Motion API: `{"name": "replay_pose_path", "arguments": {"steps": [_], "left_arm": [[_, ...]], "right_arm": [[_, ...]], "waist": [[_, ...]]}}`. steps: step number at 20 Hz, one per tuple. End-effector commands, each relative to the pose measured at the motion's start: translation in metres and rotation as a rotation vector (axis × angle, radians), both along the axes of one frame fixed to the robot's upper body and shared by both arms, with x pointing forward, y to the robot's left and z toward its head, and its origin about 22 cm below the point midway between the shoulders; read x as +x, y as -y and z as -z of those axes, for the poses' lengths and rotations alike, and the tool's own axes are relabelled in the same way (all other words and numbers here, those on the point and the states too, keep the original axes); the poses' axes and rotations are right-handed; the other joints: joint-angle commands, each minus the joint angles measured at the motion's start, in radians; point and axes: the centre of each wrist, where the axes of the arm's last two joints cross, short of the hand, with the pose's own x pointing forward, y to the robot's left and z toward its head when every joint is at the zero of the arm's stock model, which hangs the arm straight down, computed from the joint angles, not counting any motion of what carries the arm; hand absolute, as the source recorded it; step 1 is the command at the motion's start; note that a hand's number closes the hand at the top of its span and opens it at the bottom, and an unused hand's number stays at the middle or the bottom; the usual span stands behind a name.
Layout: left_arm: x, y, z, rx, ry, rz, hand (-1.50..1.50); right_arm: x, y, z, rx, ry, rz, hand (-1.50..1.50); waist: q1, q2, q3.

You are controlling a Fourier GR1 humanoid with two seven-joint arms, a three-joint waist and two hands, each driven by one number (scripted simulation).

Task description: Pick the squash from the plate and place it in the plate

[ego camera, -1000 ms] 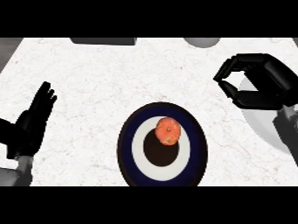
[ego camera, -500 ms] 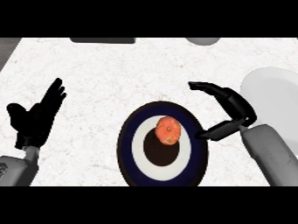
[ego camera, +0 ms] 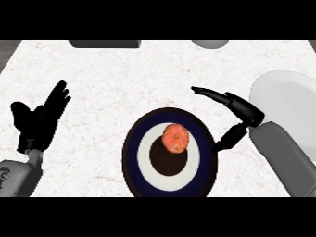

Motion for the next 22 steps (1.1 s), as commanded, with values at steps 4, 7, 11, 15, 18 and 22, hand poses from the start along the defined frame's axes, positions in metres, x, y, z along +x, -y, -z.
{"name": "replay_pose_path", "arguments": {"steps": [4, 7, 11, 15, 18, 22], "left_arm": [[0.003, 0.010, -0.002, -0.004, -0.002, -0.008, 0.00], [0.009, -0.007, -0.002, 0.010, -0.003, -0.028, 0.00], [-0.003, -0.007, 0.009, 0.006, -0.007, -0.008, 0.00], [-0.002, -0.018, 0.011, -0.001, -0.001, -0.013, 0.00], [-0.015, -0.001, 0.004, -0.007, -0.010, -0.012, 0.00], [0.010, 0.005, 0.003, -0.004, -0.004, -0.015, 0.00]], "right_arm": [[0.016, -0.037, -0.029, -0.203, -0.004, -0.066, -1.50], [0.003, -0.036, -0.024, -0.296, -0.013, -0.097, -1.50], [0.003, -0.050, -0.021, -0.399, 0.055, -0.062, -1.50], [0.001, -0.071, -0.023, -0.487, 0.064, -0.069, -1.50], [-0.001, -0.060, -0.025, -0.569, 0.048, -0.078, -1.50], [-0.012, -0.077, -0.026, -0.596, 0.040, -0.098, -1.50]], "waist": [[-0.007, -0.004, -0.001], [-0.014, -0.004, -0.001], [-0.008, -0.004, -0.001], [-0.005, -0.003, -0.001], [-0.005, -0.005, 0.000], [-0.014, -0.004, -0.001]]}}
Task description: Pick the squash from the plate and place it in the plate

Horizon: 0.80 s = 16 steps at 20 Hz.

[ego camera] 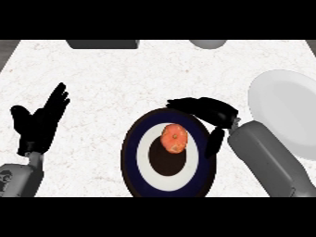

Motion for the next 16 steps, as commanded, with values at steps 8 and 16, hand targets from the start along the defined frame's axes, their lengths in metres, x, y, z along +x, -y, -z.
{"name": "replay_pose_path", "arguments": {"steps": [8, 16], "left_arm": [[-0.013, -0.007, 0.004, 0.010, 0.002, 0.008, 0.00], [-0.007, 0.004, -0.012, -0.004, -0.018, -0.012, 0.00]], "right_arm": [[0.007, -0.030, 0.009, -0.104, -0.001, 0.006, -1.50], [0.007, -0.054, 0.014, -0.154, 0.031, 0.000, -1.50]], "waist": [[0.005, 0.001, 0.000], [0.004, 0.000, 0.000]]}}
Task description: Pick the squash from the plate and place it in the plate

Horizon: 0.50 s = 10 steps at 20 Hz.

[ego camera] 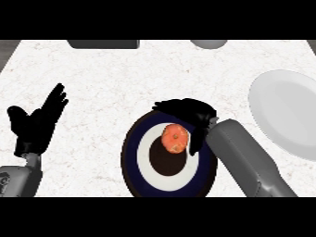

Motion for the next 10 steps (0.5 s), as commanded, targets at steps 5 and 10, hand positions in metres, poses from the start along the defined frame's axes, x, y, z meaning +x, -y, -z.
{"name": "replay_pose_path", "arguments": {"steps": [5, 10], "left_arm": [[0.004, 0.010, 0.002, 0.006, 0.016, -0.001, 0.00], [-0.008, 0.000, 0.011, 0.006, 0.002, -0.007, 0.00]], "right_arm": [[-0.010, -0.010, 0.035, -0.093, -0.015, -0.078, -1.50], [-0.028, -0.035, 0.012, -0.059, 0.012, -0.194, 1.50]], "waist": [[0.003, 0.002, 0.000], [-0.006, -0.003, 0.000]]}}
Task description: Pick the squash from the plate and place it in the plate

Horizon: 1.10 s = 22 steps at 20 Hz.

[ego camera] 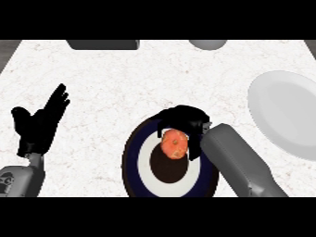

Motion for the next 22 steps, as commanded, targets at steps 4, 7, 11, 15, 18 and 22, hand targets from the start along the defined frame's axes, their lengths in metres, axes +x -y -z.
{"name": "replay_pose_path", "arguments": {"steps": [4, 7, 11, 15, 18, 22], "left_arm": [[-0.003, 0.007, -0.007, -0.005, 0.006, 0.000, 0.00], [0.015, 0.006, -0.010, -0.018, -0.017, 0.004, 0.00], [-0.007, -0.007, 0.010, -0.005, -0.002, -0.026, 0.00], [-0.006, -0.007, 0.007, -0.007, -0.012, -0.043, 0.00], [0.000, -0.009, 0.004, -0.003, -0.004, -0.045, 0.00], [-0.002, -0.014, -0.001, -0.006, -0.026, -0.045, 0.00]], "right_arm": [[-0.011, 0.003, 0.006, 0.026, -0.056, -0.060, 1.50], [-0.025, -0.001, 0.034, 0.067, -0.043, -0.027, 1.50], [-0.015, 0.007, 0.017, 0.075, -0.018, 0.360, 1.50], [-0.011, 0.027, 0.006, 0.055, 0.059, 0.715, 1.50], [-0.014, 0.035, -0.014, 0.076, 0.270, 0.805, 1.50], [-0.017, 0.026, -0.060, 0.258, 0.536, 0.929, 1.50]], "waist": [[-0.003, 0.007, 0.003], [-0.003, 0.009, 0.003], [-0.008, 0.004, 0.002], [-0.042, -0.005, 0.001], [-0.043, -0.003, 0.001], [-0.047, -0.009, 0.002]]}}
